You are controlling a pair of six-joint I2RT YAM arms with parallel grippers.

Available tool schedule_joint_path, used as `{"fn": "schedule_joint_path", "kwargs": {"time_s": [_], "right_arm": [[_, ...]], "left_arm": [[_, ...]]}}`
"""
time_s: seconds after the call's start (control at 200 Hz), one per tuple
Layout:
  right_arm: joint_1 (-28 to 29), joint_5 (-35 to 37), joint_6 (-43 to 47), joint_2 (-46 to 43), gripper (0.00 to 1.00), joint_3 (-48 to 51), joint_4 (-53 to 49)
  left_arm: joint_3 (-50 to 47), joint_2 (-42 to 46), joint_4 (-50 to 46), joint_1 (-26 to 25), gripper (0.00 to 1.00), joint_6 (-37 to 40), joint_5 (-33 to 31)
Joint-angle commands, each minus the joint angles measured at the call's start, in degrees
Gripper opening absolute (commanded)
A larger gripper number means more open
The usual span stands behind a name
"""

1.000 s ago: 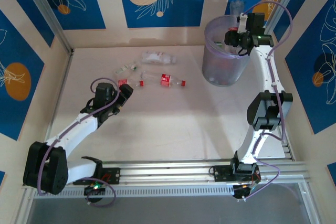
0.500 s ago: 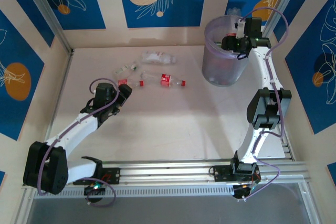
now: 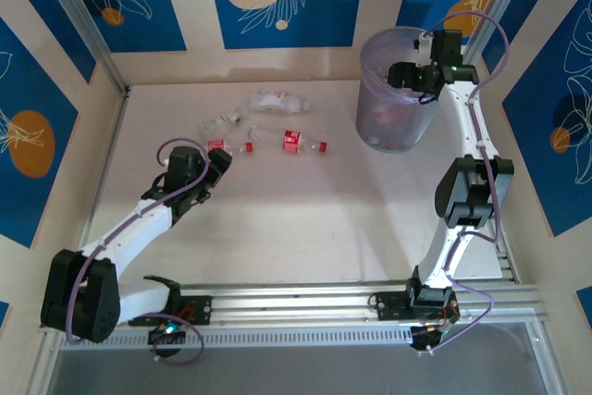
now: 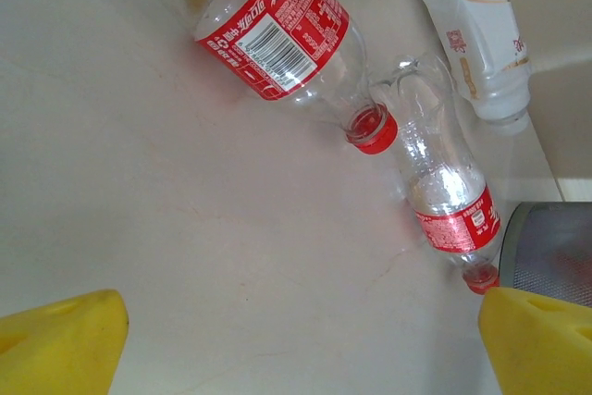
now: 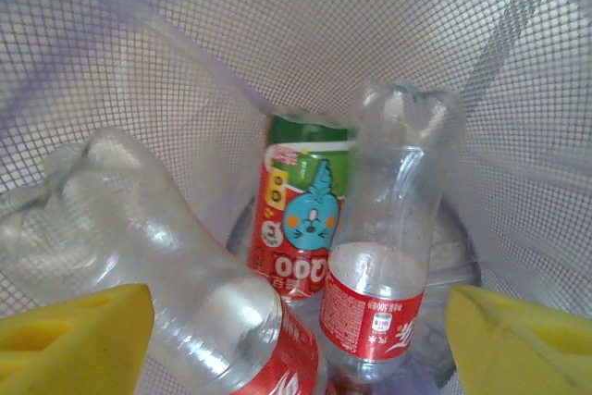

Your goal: Put the plastic bottles in the bin

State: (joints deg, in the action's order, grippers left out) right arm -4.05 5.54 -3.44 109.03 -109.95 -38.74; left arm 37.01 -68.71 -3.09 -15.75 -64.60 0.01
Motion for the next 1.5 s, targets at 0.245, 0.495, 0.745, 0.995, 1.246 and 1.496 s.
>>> {"fn": "schedule_joint_path", "kwargs": {"time_s": [0.245, 0.495, 0.745, 0.995, 1.246, 1.496], "right_arm": [[0.0, -2.6, 0.9, -7.4, 0.90, -4.4, -3.7], [2.0, -2.1, 1.8, -13.9, 0.99, -2.2, -4.6], [5.6, -1.4, 1.7, -23.2, 0.99, 8.4, -2.7], [10.0, 0.7, -0.9, -35.9, 0.99, 23.3, 0.3], [12.5, 0.5, -3.6, -43.3, 0.99, 32.9, 0.1], [13.2, 0.2, -4.0, -46.2, 1.00, 37.1, -1.4]], "left_arm": [[4.0, -4.0, -3.5, 2.7, 0.97, 1.3, -3.0], [11.7, -9.8, -8.9, 4.7, 0.98, 0.4, -7.1], [23.9, -18.2, -20.2, 5.3, 1.00, -3.0, -13.3], [23.7, -23.6, -17.4, 8.6, 0.98, -16.1, -12.5], [29.0, -30.3, -18.4, 10.2, 0.96, -19.3, -12.2], [32.4, -35.6, -19.1, 10.8, 0.93, -22.1, -12.8]]}}
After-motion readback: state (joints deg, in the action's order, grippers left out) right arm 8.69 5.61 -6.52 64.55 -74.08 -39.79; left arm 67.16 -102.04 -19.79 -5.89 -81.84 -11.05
